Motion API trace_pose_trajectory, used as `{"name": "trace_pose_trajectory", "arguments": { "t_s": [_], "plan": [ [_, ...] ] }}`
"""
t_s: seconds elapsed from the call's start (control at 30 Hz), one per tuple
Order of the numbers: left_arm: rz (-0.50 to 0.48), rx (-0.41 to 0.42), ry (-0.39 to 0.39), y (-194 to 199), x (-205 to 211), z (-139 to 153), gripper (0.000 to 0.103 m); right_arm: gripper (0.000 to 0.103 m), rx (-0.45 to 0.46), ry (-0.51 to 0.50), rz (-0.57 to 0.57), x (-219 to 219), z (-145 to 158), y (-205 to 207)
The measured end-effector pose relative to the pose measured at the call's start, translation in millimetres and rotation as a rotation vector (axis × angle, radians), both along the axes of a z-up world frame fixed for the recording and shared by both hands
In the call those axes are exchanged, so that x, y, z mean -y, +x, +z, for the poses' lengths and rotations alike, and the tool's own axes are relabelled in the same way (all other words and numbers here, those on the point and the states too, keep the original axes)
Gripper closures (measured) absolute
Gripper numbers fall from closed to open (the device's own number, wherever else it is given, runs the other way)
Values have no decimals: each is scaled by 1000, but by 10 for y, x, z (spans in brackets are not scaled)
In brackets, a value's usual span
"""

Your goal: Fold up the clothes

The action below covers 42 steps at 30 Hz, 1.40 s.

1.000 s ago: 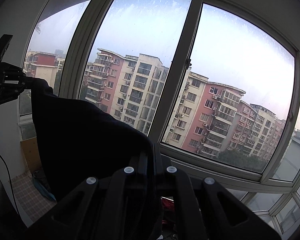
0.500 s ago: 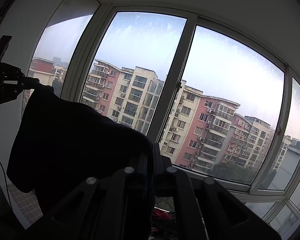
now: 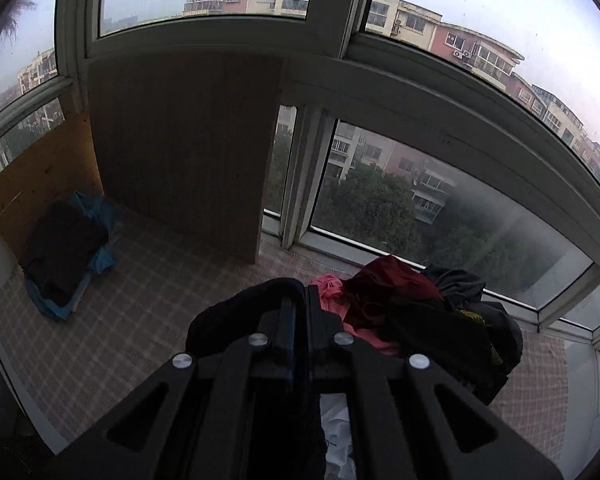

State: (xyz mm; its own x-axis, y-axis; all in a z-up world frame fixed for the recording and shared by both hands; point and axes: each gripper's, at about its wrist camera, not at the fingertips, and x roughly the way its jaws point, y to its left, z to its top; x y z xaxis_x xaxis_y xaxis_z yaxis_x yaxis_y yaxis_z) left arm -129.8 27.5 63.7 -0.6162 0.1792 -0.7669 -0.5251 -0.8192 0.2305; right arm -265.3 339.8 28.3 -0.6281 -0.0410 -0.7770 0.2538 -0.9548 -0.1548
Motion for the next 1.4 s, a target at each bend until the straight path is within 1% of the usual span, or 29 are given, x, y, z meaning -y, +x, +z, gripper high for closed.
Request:
{"name": "trace_pose_trajectory", "arguments": {
  "t_s": [0.07, 0.1, 0.13, 0.17, 0.23, 0.27, 0.33, 0.37, 0.4, 0.5, 0.53, 0.6, 0.7, 0.8, 0.87, 1.0, 1.03, 1.07, 1.1, 1.17, 1.23, 1.27, 1.33, 1.37, 1.4],
  "plan": [
    [-37, 142, 18, 8, -213, -885, 100, 99, 97, -7, -39, -237, -734, -101],
    [-52, 202, 32, 7, -346, -1244, 100, 99, 140, -11, -58, -348, -1061, -152],
    [-69, 258, 48, -1, -488, -1573, 100, 99, 163, -17, -72, -434, -1257, -203],
    [-82, 318, 82, -11, -629, -1858, 100, 99, 183, -20, -85, -529, -1430, -233],
    [-101, 450, 142, -12, -930, -2244, 99, 99, 198, -8, -97, -694, -1596, -266],
    [-110, 499, 155, 1, -1088, -2413, 100, 99, 203, -11, -96, -709, -1592, -282],
    [-160, 542, 135, 69, -1397, -2596, 95, 99, 206, -24, -90, -766, -1598, -323],
    [-177, 547, 113, 77, -1541, -2665, 87, 99, 206, -28, -85, -781, -1575, -348],
    [-177, 553, 106, 60, -1637, -2702, 85, 99, 206, -28, -79, -792, -1528, -395],
    [-145, 600, 130, -77, -1762, -2757, 80, 99, 211, -38, -66, -815, -1523, -450],
    [-134, 617, 139, -125, -1800, -2774, 79, 99, 212, -41, -63, -818, -1539, -472],
    [-136, 637, 124, -155, -1871, -2837, 79, 99, 214, -47, -57, -810, -1552, -496],
    [-152, 640, 73, -115, -1978, -2937, 79, 99, 214, -55, -49, -785, -1554, -511],
    [-159, 666, 41, -31, -2052, -3049, 79, 99, 212, -65, -41, -762, -1558, -507],
    [-159, 661, 3, 21, -2113, -3110, 79, 99, 211, -68, -36, -759, -1568, -515],
    [-150, 681, 25, 31, -2193, -3083, 79, 99, 215, -69, -31, -759, -1596, -514],
    [-153, 682, 35, 36, -2207, -3045, 76, 99, 216, -69, -30, -762, -1602, -510],
    [-159, 674, 30, 44, -2231, -3020, 71, 99, 216, -71, -30, -766, -1603, -507],
    [-160, 663, 5, 51, -2262, -3027, 66, 99, 214, -75, -32, -773, -1599, -506],
    [-144, 651, -51, 48, -2313, -3104, 65, 99, 210, -82, -34, -786, -1590, -503],
    [-138, 645, -73, 49, -2342, -3149, 66, 99, 205, -88, -34, -799, -1573, -496],
    [-142, 636, -75, 53, -2351, -3145, 67, 99, 204, -87, -34, -805, -1569, -490],
    [-151, 612, -89, 57, -2333, -3131, 79, 99, 202, -89, -35, -822, -1556, -473],
    [-156, 600, -97, 58, -2321, -3123, 92, 99, 201, -90, -35, -832, -1548, -464],
    [-153, 617, -73, 37, -2276, -3102, 102, 99, 199, -93, -36, -842, -1538, -454]
  ]
}}
